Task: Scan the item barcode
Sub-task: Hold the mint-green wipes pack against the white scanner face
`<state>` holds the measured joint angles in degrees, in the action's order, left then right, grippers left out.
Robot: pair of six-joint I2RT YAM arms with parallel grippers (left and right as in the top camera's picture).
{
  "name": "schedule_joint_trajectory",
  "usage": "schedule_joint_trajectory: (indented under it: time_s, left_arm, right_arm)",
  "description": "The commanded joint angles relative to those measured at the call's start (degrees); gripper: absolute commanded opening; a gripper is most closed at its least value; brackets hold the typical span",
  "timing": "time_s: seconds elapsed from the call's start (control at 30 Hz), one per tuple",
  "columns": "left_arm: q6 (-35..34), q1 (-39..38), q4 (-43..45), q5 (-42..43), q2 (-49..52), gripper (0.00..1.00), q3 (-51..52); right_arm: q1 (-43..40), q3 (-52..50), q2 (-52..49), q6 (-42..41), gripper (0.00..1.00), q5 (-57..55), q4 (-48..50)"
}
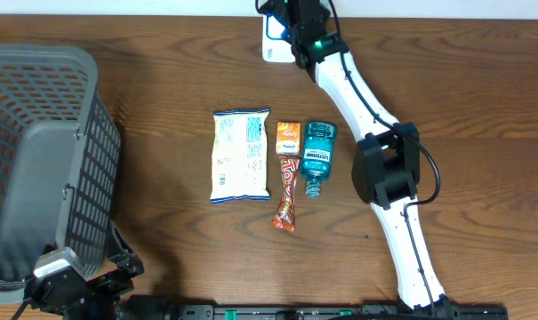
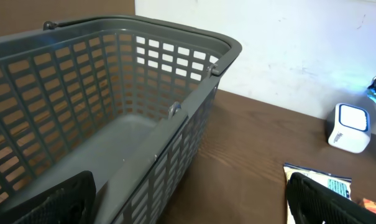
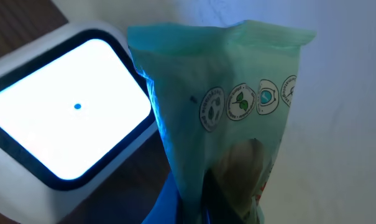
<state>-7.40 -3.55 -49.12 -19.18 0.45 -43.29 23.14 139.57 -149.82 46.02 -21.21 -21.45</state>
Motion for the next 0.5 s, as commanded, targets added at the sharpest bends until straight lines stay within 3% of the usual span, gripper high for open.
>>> schedule_joint_trajectory:
  time_s: [0.0,0.47]
  left_arm:
    - [-1.0,-0.1,-1.9,-0.4,-0.3,0.98,1.2]
    - [-1.0,-0.1,-1.9,-0.3,-0.3,0.98,1.2]
  right_arm:
    - [0.9,1.3,-1.9,6.4,0.01,-3.3,0.4]
    - [2.8,-0.7,-2.0,6.7,0.01,-6.1,0.1]
